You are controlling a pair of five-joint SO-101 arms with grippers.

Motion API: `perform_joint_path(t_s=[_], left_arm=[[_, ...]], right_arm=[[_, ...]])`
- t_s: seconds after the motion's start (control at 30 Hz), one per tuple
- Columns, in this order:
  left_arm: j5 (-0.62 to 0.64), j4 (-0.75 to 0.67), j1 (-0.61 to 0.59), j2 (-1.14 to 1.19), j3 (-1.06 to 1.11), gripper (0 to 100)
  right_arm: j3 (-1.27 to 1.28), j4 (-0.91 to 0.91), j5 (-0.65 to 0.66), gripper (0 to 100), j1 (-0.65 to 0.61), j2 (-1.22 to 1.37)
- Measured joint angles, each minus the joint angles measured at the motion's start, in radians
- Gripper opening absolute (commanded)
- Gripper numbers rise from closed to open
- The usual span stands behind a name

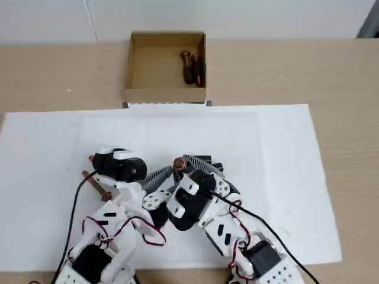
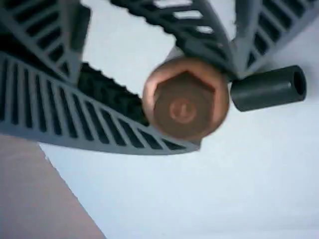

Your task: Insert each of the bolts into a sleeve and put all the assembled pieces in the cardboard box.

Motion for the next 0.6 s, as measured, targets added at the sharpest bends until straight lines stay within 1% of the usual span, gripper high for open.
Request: perform_joint_path(t_s=[0.17, 0.3, 0.37, 0.5, 0.53, 0.6], left_arm=[[-0.089, 0.003, -0.041, 0.012, -0.041, 21], [-0.107, 0.008, -0.072, 0.014, -0.094, 20], [-0.114, 0.008, -0.077, 0.014, -0.127, 16], [-0.15, 0.009, -0.109, 0.009, -0.163, 2], [-0.166, 0.009, -0.124, 0.011, -0.164, 0], [-0.196, 0.009, -0.163, 0.014, -0.166, 1]], right_arm=[[-0.002, -0.003, 0.0, 0.2, -0.002, 0.0], [-0.002, -0.003, 0.0, 0.2, -0.009, -0.002], [-0.002, -0.003, 0.0, 0.2, -0.011, -0.002], [-0.002, -0.003, 0.0, 0.2, -0.011, -0.002], [-0.002, -0.003, 0.0, 0.2, -0.011, -0.002], [-0.002, -0.003, -0.005, 0.2, -0.009, -0.002]])
